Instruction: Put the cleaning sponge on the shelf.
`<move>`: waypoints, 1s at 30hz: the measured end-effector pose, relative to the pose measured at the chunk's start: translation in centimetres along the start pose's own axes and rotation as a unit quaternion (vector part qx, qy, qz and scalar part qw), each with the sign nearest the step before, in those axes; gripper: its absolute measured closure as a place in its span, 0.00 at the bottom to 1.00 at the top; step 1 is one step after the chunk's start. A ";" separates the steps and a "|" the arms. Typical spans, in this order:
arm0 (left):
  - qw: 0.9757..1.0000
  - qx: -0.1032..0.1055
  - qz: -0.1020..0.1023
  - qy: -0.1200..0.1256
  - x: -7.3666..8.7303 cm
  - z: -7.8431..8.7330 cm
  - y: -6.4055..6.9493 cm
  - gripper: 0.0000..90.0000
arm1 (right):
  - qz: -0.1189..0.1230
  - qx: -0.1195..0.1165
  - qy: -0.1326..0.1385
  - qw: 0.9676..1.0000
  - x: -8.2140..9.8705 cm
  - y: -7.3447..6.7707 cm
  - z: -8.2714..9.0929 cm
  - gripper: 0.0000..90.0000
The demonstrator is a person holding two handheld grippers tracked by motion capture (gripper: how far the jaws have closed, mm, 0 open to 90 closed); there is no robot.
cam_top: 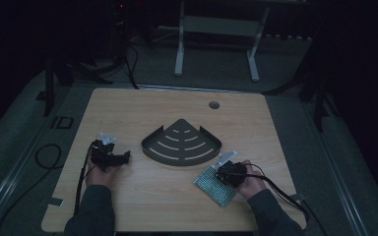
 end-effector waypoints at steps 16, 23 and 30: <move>1.000 0.000 0.000 0.000 0.0 0.0 0.0 0.13 | -0.048 -0.014 -0.005 0.999 -0.2 1.1 1.4 0.94; 1.000 0.000 0.000 0.000 0.0 0.0 0.0 0.13 | -0.071 -0.023 -0.016 0.997 0.3 1.5 1.3 0.91; 1.000 0.000 0.000 0.000 0.0 0.0 0.0 0.13 | -0.087 -0.033 -0.025 0.995 0.4 1.7 1.2 0.85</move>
Point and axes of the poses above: each handheld gripper's, and its own axes: z roughly backward along the jaws, x roughly out of its underside, y roughly to its right, the point moved 10 cm from there along -z, roughly forward along the jaws, and after that the axes turned 1 degree about z, right-handed, at the moved point
